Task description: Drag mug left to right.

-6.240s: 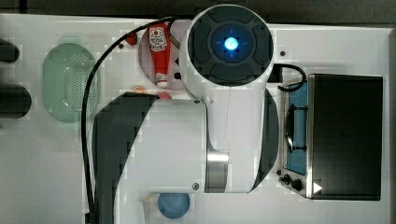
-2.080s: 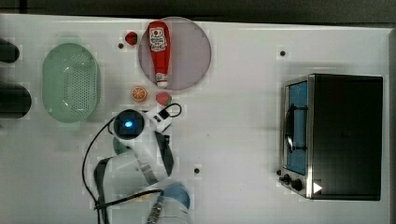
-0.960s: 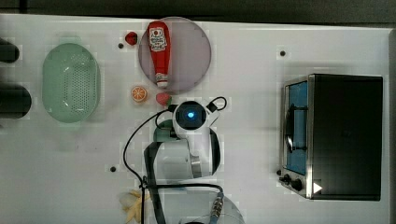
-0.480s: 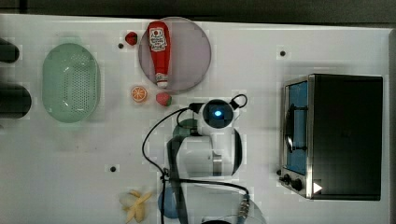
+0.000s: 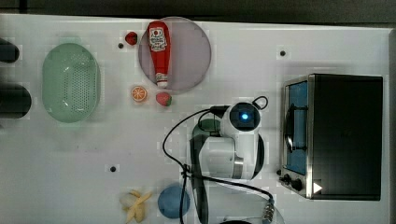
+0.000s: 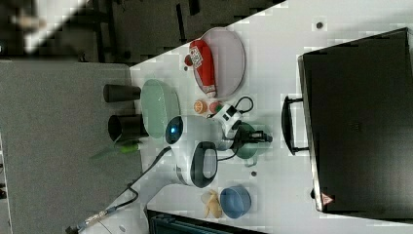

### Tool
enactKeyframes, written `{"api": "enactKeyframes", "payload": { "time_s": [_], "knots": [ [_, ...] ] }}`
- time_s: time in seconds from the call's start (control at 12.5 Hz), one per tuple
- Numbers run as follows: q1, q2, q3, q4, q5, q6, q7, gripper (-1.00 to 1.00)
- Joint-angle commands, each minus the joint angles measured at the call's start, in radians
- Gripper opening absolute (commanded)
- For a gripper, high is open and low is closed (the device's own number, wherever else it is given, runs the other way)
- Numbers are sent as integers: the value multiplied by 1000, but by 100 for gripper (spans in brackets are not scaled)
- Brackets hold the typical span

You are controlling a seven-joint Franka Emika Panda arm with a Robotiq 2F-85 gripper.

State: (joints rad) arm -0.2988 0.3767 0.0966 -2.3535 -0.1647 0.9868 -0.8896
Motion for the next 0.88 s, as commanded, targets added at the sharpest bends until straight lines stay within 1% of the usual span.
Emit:
{"api": "enactKeyframes", "payload": {
  "time_s": [0.08, 0.16, 0.24, 0.48, 0.64, 0.72, 0.88],
  "knots": [
    [-17, -20, -48, 25, 6, 2, -99, -65],
    [-17, -19, -61, 30, 6, 2, -106, -59],
    [-17, -18, -72, 33, 6, 2, -106, -39],
    [-13, -55, -46, 50, 7, -18, -105, 29],
    [-12, -130, -6, 81, 26, -129, -57, 75],
    [-10, -174, 22, 102, 52, -213, 10, 100],
    [-7, -261, 86, 160, 131, -407, 225, 100]
  ]
}}
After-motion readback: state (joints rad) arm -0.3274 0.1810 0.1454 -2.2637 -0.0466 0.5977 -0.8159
